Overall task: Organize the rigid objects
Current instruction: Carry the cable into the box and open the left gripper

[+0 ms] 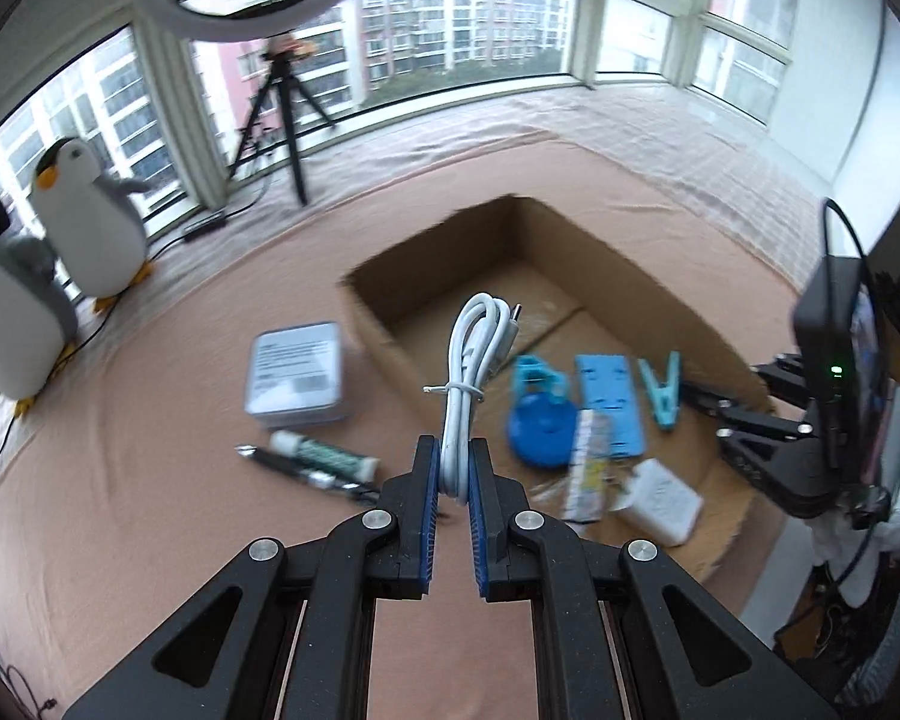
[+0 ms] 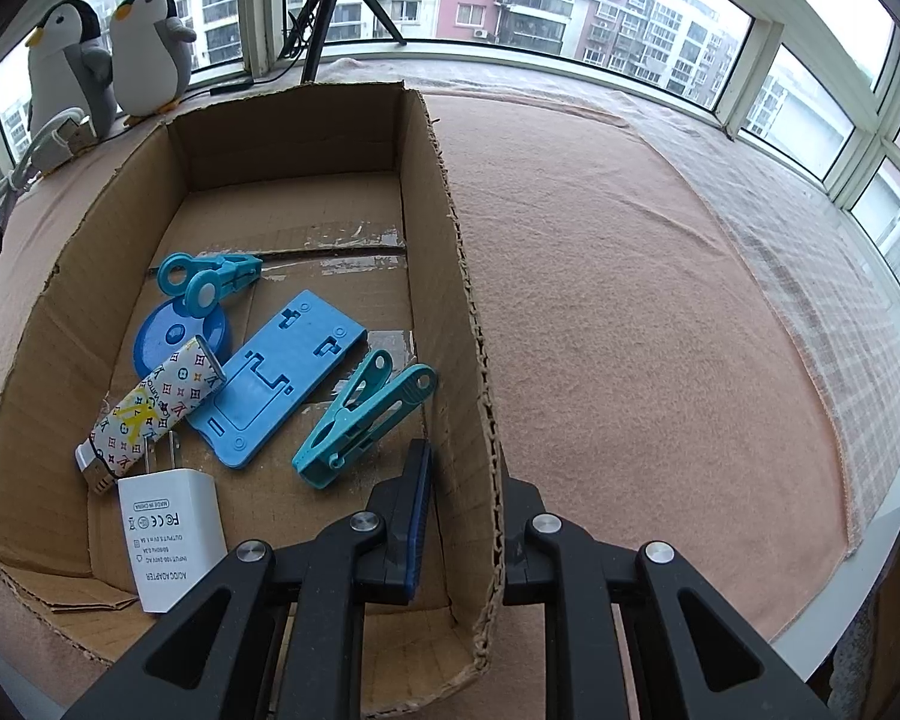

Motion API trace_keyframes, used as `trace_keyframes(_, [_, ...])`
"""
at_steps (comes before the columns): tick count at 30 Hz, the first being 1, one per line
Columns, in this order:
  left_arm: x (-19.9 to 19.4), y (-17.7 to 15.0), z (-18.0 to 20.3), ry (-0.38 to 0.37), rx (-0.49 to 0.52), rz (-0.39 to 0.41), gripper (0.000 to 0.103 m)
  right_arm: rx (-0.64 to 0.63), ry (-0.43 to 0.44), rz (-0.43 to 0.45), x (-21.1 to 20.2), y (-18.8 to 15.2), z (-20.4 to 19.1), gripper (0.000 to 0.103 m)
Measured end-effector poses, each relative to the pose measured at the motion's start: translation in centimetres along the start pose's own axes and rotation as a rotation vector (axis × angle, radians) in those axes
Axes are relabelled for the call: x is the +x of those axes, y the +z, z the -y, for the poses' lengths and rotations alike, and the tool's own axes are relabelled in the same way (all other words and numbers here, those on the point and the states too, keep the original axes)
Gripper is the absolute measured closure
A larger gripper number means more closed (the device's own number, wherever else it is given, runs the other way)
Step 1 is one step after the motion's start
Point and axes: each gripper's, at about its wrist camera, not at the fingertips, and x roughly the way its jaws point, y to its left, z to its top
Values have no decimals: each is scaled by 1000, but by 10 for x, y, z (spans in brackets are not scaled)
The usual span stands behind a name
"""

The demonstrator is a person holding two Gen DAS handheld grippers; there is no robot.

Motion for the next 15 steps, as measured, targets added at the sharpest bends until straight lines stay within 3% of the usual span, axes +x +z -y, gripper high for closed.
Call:
trace_keyframes(8, [16, 7, 58, -45, 52, -22, 93, -1, 3, 7, -2, -1, -1, 87])
trace_keyframes(15, [39, 10, 72, -75, 26, -62, 93, 1, 5, 11, -2, -1, 0, 87])
